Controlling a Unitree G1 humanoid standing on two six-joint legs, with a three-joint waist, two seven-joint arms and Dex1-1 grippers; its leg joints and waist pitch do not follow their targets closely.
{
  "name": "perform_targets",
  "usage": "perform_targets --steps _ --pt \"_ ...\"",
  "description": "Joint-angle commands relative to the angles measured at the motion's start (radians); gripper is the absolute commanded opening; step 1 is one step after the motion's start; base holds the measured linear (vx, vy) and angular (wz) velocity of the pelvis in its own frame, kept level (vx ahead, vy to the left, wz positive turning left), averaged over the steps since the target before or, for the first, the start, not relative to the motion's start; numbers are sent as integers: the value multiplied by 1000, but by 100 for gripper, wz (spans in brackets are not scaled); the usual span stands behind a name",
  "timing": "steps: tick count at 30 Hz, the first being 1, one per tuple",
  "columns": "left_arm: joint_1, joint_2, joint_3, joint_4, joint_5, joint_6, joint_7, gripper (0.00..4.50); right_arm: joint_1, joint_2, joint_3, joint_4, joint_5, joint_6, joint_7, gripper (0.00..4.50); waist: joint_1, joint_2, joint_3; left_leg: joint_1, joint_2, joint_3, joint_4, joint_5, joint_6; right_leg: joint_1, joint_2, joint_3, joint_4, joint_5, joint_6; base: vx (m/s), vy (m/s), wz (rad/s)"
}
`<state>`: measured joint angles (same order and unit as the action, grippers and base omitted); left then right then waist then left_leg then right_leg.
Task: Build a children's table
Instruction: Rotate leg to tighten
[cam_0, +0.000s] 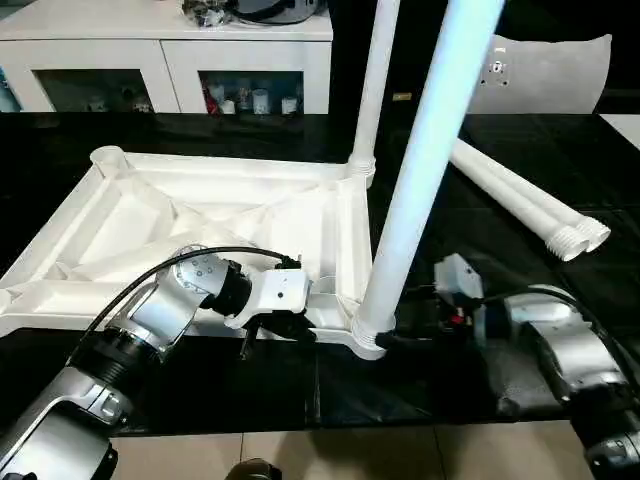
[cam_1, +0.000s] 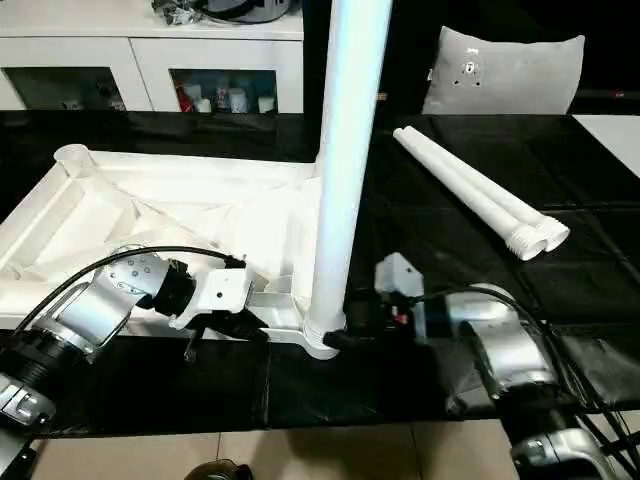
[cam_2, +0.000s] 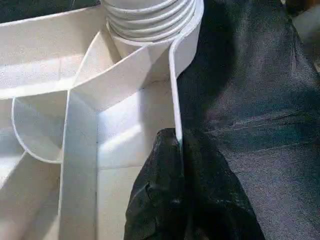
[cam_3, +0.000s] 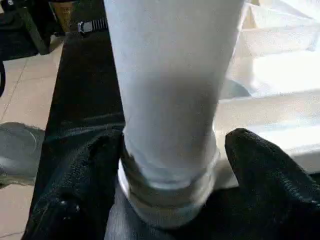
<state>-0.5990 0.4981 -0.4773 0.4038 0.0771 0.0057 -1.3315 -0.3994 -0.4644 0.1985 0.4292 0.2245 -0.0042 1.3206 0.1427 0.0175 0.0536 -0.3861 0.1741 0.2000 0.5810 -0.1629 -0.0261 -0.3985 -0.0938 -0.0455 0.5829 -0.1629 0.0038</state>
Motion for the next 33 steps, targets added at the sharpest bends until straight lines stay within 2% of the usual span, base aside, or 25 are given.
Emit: perform_targets --steps 1,4,7,16,17,18,20,22,24,25,28,29,31,32,33 --pt "-1 -3 -50 7 31 -26 -44 0 -19 2 -2 9 -4 -8 -7 319 -6 1 -69 31 60 -25 -75 -319 3 32 -57 31 -53 -241 -247 0 0 0" --pt "-1 -4 -51 14 32 -33 -44 0 -28 12 6 23 -9 -13 1 284 -6 -3 -67 33 61 -27 -77 -341 -3 30 -58 32 -55 -287 -235 0 0 0" --pt "-1 -1 -49 13 32 -33 -43 0 -32 15 7 29 -9 -12 9 271 -6 -4 -67 33 61 -27 -78 -343 -6 30 -59 32 -57 -302 -228 0 0 0" --pt "8 -2 -36 15 28 -24 -30 0 -14 16 12 15 0 3 19 265 -5 -2 -68 32 61 -26 -76 -329 -1 30 -58 32 -54 -277 -234 0 0 0" --pt "22 -17 -16 -5 15 20 5 0 5 27 10 -5 8 28 2 265 -6 -2 -68 32 61 -26 -76 -329 -1 30 -57 32 -54 -277 -235 0 0 0" --pt "41 -41 13 -41 1 93 64 0 22 49 5 -24 11 61 -45 264 -6 2 -67 32 63 -26 -78 -331 -5 30 -56 33 -53 -269 -234 0 0 0" --pt "58 -63 36 -76 -7 155 118 0 30 75 -3 -32 7 80 -100 264 -8 0 -66 30 63 -27 -80 -337 -6 31 -57 33 -52 -274 -239 0 0 0" --pt "80 -99 65 -123 -20 234 188 0 25 123 -15 -16 -4 114 -195 264 -13 -2 -60 34 60 -29 -81 -383 -17 25 -59 34 -61 -364 -223 0 0 0" --pt "96 -132 84 -158 -21 287 249 0 14 168 -27 10 -19 120 -281 258 -28 -2 -54 35 54 -41 -82 -455 -45 20 -65 29 -77 -531 -167 0 0 0" --pt "96 -132 84 -158 -21 287 249 0 14 168 -27 10 -19 120 -281 256 -33 -3 -55 38 55 -42 -83 -469 -51 17 -65 29 -79 -551 -156 0 0 0" --pt "112 -221 127 -211 -16 407 378 0 -26 271 -63 67 -24 145 -452 254 -63 -9 -50 34 50 -49 -82 -507 -55 12 -65 23 -91 -628 -122 0 0 0" --pt "112 -221 127 -211 -16 407 378 0 -26 271 -63 67 -24 145 -452 254 -68 -9 -50 31 49 -50 -82 -503 -55 14 -65 23 -92 -634 -117 0 0 0" --pt "101 -294 153 -216 13 467 491 0 -60 340 -100 111 -22 154 -575 254 -78 -8 -51 37 46 -54 -77 -516 -52 8 -65 16 -104 -669 -96 0 0 0" --pt "90 -330 167 -206 24 482 547 0 -79 365 -116 136 -23 148 -625 254 -82 -6 -51 36 46 -52 -78 -513 -52 7 -63 16 -104 -657 -97 0 0 0" --pt "90 -330 167 -206 24 482 547 0 -79 365 -116 136 -23 148 -625 254 -86 -7 -53 34 46 -54 -80 -506 -48 11 -62 12 -105 -633 -101 0 0 0"
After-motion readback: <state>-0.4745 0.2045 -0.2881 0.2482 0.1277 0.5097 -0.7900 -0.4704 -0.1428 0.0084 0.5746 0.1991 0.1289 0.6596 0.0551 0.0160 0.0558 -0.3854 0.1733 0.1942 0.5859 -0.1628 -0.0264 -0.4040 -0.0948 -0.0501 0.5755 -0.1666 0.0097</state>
